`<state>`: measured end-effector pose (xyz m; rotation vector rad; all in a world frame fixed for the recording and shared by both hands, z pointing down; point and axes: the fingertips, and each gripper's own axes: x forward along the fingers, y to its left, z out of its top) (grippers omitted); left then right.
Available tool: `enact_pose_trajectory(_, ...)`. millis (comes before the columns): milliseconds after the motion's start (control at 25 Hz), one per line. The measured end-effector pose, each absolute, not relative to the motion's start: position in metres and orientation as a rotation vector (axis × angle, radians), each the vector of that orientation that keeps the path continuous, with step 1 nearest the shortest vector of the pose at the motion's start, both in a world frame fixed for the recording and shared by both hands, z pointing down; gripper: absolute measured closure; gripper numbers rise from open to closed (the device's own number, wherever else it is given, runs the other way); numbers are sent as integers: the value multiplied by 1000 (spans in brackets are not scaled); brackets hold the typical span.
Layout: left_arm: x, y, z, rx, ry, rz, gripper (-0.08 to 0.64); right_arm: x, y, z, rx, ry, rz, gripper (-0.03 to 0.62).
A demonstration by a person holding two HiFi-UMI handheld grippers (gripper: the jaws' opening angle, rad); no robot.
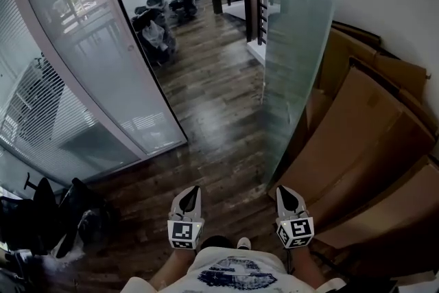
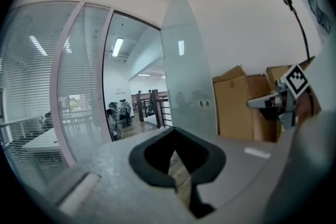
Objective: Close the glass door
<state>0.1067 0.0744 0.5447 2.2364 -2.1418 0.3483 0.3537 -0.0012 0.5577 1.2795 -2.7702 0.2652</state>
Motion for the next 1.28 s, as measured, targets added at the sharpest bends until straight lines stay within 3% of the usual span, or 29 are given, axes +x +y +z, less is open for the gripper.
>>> enact_pose_trajectory(1280,52,-123,568,2322,-1968,351,560,273,-157,574,1289,-2694,319,584)
